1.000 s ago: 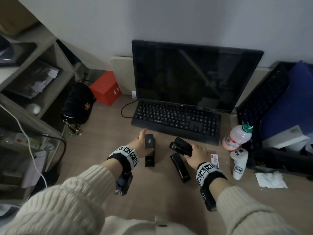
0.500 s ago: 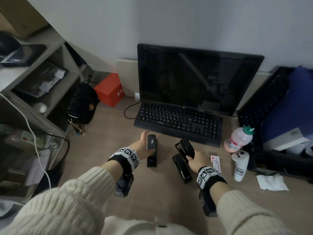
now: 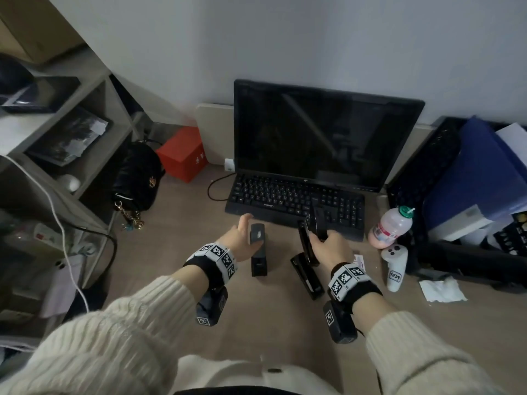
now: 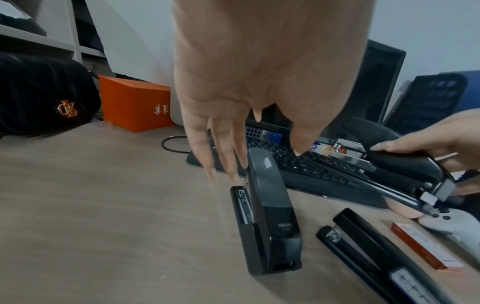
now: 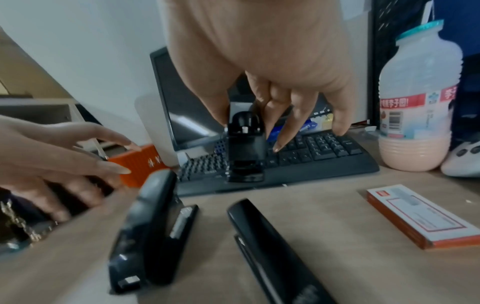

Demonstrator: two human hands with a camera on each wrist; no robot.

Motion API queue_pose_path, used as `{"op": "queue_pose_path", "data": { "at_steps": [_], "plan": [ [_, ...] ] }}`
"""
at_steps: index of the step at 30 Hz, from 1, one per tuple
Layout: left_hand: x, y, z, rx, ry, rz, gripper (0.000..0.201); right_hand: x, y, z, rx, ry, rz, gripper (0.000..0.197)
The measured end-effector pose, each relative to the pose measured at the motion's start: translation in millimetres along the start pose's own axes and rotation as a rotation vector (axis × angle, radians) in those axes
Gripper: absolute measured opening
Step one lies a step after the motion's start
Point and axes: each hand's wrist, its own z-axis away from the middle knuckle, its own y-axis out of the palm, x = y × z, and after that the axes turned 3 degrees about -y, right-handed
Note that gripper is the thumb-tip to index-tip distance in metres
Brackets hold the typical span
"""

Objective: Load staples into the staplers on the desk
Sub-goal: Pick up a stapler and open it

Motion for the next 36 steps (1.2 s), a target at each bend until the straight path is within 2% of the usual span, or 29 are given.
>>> {"op": "queue_pose_path", "data": {
  "at_steps": [2, 3, 7, 9, 11, 14, 16, 22, 28, 33, 36],
  "plan": [
    [-4, -5, 7, -0.107, 0.079, 0.029, 0.075, 9, -4, 8, 0.007, 0.018, -0.142, 0.037],
    [-8, -7, 11, -0.110, 0.113, 0.100, 0.079, 15, -6, 13, 0.009, 0.019, -0.211, 0.037],
    [-32, -8, 31, 0.141, 0.143, 0.472, 0.115, 45, -8, 28, 0.001, -0.023, -0.415, 0.041],
    [-40, -9, 40, 0.206, 0.178, 0.577, 0.123, 59, -5, 36, 0.000, -0.042, -0.509, 0.045],
    [-44, -12, 46, 0.187, 0.241, 0.691, 0.109, 69, -4, 42, 0.004, -0.060, -0.551, 0.045],
    [-45, -18, 51, 0.096, 0.245, 0.842, 0.082, 82, -8, 51, -0.018, -0.120, -0.566, 0.038],
    [-46, -22, 55, 0.081, 0.247, 0.888, 0.073, 89, -9, 57, -0.039, -0.159, -0.570, 0.035],
    [-43, -29, 57, 0.070, 0.217, 1.004, 0.078, 102, -10, 72, -0.062, -0.266, -0.500, 0.028],
    [-50, -36, 59, 0.031, 0.247, 1.050, 0.082, 108, -18, 78, -0.086, -0.350, -0.462, 0.027],
    [-55, -45, 60, 0.063, 0.308, 1.080, 0.077, 113, -25, 83, -0.069, -0.443, -0.527, 0.023],
    [-59, -52, 58, 0.098, 0.323, 1.132, 0.079, 116, -24, 81, -0.023, -0.460, -0.583, 0.030]
  ]
}}
